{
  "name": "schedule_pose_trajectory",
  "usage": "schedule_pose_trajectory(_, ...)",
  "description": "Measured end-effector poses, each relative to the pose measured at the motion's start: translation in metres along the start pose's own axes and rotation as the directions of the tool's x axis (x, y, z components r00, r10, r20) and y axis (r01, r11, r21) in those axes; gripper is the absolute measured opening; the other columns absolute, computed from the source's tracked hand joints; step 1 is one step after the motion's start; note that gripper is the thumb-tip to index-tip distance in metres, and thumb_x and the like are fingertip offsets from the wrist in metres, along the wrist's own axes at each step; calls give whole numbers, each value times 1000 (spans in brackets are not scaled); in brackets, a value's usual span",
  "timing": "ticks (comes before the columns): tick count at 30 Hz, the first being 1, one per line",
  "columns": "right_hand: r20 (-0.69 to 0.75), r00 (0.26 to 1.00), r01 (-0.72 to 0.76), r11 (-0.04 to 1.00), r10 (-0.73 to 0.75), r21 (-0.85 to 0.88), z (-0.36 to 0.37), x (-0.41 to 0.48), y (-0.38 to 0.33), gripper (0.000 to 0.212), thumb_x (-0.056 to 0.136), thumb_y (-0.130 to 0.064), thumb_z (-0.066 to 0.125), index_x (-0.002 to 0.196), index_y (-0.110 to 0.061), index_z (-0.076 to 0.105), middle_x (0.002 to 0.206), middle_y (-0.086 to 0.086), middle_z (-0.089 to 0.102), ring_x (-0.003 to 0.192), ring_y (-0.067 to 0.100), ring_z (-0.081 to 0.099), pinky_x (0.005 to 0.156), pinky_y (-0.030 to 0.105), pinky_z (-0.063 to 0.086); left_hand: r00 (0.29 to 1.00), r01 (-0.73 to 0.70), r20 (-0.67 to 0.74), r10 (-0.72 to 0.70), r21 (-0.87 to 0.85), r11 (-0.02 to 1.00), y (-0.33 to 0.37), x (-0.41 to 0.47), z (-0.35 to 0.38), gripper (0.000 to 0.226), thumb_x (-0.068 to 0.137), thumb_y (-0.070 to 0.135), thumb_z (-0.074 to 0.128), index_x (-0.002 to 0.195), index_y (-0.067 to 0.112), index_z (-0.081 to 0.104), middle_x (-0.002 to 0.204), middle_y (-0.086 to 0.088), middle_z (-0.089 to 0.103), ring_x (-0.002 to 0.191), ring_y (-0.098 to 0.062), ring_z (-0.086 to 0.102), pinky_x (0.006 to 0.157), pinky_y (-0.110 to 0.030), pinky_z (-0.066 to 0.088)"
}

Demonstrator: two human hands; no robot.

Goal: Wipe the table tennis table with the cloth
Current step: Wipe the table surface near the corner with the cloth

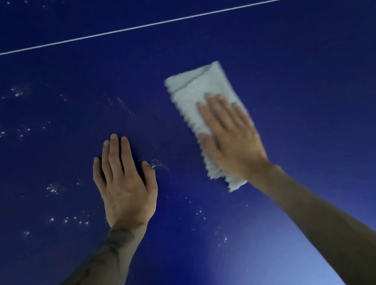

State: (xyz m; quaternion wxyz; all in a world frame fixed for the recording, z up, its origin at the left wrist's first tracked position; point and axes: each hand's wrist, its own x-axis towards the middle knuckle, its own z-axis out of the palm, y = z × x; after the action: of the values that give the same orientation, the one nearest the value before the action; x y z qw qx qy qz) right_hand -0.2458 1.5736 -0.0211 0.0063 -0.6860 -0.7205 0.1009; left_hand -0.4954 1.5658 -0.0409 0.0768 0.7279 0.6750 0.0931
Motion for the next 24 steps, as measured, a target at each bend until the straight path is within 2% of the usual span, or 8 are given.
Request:
schedule_pose_trajectory(5,-66,944,-319,945,324,70,-10,35,8,67,113,-46,22,171,-16,9,179,10,5,165,28,3,134,50,6,1000,1,-11,-1,-3,1000,0,-1,0,61,106,32,40,161,6,30,170,-13,28,159,-29,23,131,-51,13)
schedule_pose_trajectory(7,-58,957,-280,956,285,84,-5,45,-21,68,112,-46,20,171,-16,8,179,10,3,165,28,2,134,50,5,1000,-3,-19,3,1,1000,0,0,1,61,106,32,40,161,6,30,169,-13,29,158,-29,24,130,-51,14)
schedule_pose_trajectory(10,-20,999,-36,998,37,48,6,22,-60,66,112,-45,24,171,-17,12,179,8,5,166,25,2,134,47,5,1000,-11,-20,11,-3,1000,-1,-1,1,62,106,33,37,161,5,30,169,-12,29,157,-30,25,130,-50,15)
schedule_pose_trajectory(13,3,988,154,988,-154,14,9,-11,-44,63,113,-44,29,170,-20,19,178,5,11,165,22,7,134,46,9,1000,-11,-24,11,-4,1000,-1,-1,0,61,107,33,37,161,5,30,170,-13,29,158,-30,25,130,-51,15)
schedule_pose_trajectory(17,-12,990,-142,990,142,10,-3,-12,17,63,113,-44,26,171,-22,14,179,3,8,165,22,4,134,46,6,1000,-1,-22,0,-16,1000,0,-2,0,60,107,32,37,160,4,32,169,-13,29,158,-30,24,130,-52,15)
schedule_pose_trajectory(20,-68,947,-310,949,314,57,-7,11,10,66,113,-45,23,171,-17,10,179,9,6,165,27,3,134,50,6,1000,-2,-16,1,-18,1000,0,-2,-1,60,107,32,37,161,5,32,170,-13,29,158,-29,24,131,-51,14)
schedule_pose_trajectory(22,-74,948,-305,949,311,82,-1,22,-17,68,112,-46,20,171,-16,9,179,10,5,165,28,2,134,50,6,1000,-1,-11,0,-19,1000,0,-2,-2,61,107,32,35,161,5,31,170,-12,28,159,-29,23,131,-50,13)
schedule_pose_trajectory(24,-57,982,-177,981,182,79,7,17,-48,67,112,-46,21,171,-16,10,179,9,4,165,26,2,134,49,5,1000,-3,-8,3,-12,1000,0,-2,-2,60,107,32,34,161,5,31,170,-12,27,158,-29,24,131,-50,13)
